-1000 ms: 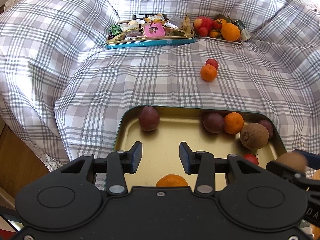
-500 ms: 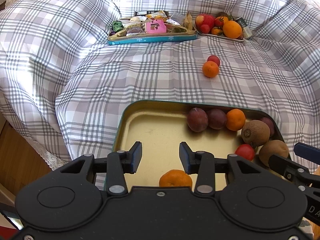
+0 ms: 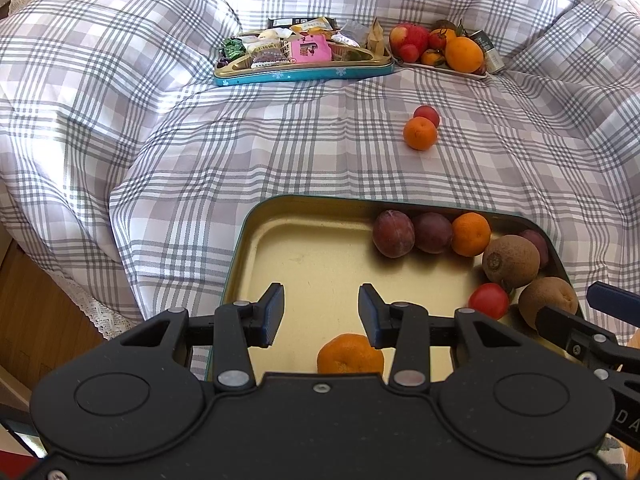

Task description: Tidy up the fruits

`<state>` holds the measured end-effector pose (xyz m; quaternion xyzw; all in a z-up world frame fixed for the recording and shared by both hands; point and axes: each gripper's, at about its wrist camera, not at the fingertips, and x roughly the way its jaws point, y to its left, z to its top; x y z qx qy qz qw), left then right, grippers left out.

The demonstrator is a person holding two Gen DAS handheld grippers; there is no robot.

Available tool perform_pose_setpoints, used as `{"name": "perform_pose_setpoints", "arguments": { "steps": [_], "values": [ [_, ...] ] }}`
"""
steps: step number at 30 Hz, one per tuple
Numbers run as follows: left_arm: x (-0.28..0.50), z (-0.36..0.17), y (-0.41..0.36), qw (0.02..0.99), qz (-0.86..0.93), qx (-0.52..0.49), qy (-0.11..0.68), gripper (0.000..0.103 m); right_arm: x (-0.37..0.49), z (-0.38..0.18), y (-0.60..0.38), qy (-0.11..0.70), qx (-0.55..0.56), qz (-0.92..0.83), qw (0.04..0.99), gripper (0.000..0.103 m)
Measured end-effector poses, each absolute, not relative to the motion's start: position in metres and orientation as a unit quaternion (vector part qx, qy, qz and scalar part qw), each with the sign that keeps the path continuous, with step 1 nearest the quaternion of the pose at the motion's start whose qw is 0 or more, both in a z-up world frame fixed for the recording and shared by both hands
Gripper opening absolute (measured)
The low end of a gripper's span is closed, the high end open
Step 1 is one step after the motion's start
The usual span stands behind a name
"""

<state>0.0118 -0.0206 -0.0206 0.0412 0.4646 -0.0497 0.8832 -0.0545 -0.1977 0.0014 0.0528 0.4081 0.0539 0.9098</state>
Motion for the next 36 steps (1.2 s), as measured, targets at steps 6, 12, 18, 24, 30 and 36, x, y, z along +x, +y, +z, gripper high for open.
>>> {"name": "perform_pose_setpoints", "arguments": {
  "steps": [6, 12, 18, 24, 30, 36],
  "values": [
    [0.013, -0.023, -0.02, 0.879, -0.047, 0.041, 0.473, 0.05, -0.054, 0.0, -0.198, 0.411, 0.052, 0.055, 0.909, 0.06],
    [0.015, -0.025, -0.017, 0.875, -0.044, 0.038, 0.48, 0.05, -0.054, -0.001, -0.199, 0.414, 0.052, 0.053, 0.907, 0.06],
    [0.015, -0.025, -0.017, 0.874, -0.046, 0.04, 0.482, 0.05, -0.052, -0.001, -0.2, 0.415, 0.052, 0.052, 0.907, 0.06],
    [0.017, -0.026, -0.017, 0.871, -0.045, 0.04, 0.488, 0.05, -0.05, -0.004, -0.202, 0.42, 0.051, 0.045, 0.905, 0.06],
    [0.019, -0.028, -0.017, 0.868, -0.044, 0.043, 0.493, 0.049, -0.047, -0.007, -0.202, 0.427, 0.053, 0.036, 0.902, 0.06],
    [0.022, -0.029, -0.021, 0.865, -0.048, 0.049, 0.496, 0.05, -0.043, -0.006, -0.205, 0.426, 0.058, 0.029, 0.902, 0.06]
  ]
}}
